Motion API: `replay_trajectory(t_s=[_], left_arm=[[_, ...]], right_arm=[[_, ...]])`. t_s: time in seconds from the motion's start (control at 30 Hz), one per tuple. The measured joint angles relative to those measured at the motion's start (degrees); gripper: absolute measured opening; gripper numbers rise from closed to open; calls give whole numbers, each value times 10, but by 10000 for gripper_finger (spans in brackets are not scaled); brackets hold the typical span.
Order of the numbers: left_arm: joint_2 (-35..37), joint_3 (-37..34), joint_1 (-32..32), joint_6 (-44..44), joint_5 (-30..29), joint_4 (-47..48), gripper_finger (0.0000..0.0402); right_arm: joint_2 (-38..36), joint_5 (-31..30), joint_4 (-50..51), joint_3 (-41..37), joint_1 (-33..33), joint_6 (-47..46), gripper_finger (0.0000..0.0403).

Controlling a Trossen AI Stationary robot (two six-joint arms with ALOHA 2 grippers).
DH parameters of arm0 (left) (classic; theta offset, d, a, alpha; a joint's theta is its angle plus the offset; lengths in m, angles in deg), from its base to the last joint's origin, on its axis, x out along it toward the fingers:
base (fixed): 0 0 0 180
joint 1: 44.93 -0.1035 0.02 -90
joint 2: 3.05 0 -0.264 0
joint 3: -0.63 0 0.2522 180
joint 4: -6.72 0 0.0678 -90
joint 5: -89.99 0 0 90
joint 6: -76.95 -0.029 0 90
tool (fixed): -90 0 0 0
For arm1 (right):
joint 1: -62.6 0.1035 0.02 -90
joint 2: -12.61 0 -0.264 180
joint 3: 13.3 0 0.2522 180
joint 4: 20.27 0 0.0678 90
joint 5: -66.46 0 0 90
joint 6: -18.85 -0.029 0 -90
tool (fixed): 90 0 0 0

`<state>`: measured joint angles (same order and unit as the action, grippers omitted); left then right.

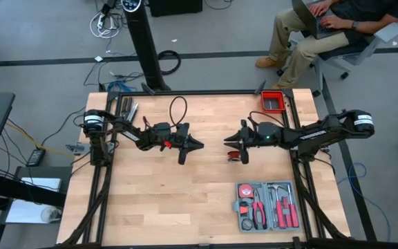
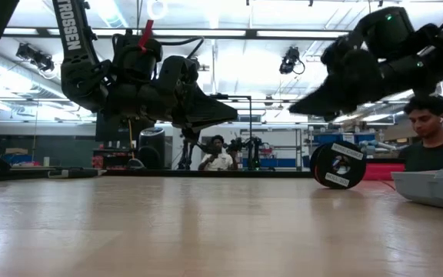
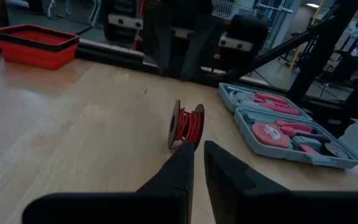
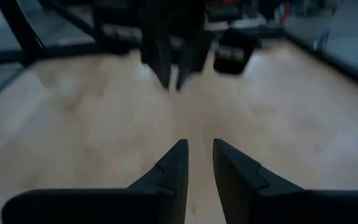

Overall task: Coil cords
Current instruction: Return to Home Position

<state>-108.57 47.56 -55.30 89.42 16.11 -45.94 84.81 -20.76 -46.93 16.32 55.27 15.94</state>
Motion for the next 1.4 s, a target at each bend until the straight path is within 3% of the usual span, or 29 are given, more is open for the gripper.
replay_trajectory(t_s=[0.17,0.3,0.57,0.83,1.13,1.4], left_arm=[[1,0,0,-3,26,-54,42],[25,0,-9,-2,55,-63,42],[133,0,-30,-36,56,149,42],[213,-1,-49,-96,54,330,42],[287,-1,-92,-144,36,464,42],[311,-13,-114,-197,33,477,42]], right_arm=[[-49,28,-29,0,-3,3,73],[-124,49,7,0,-8,6,73],[-299,49,214,0,-14,14,73],[-410,48,384,0,-14,3,73],[-487,48,503,0,-13,42,73],[-517,48,549,0,-13,36,73]])
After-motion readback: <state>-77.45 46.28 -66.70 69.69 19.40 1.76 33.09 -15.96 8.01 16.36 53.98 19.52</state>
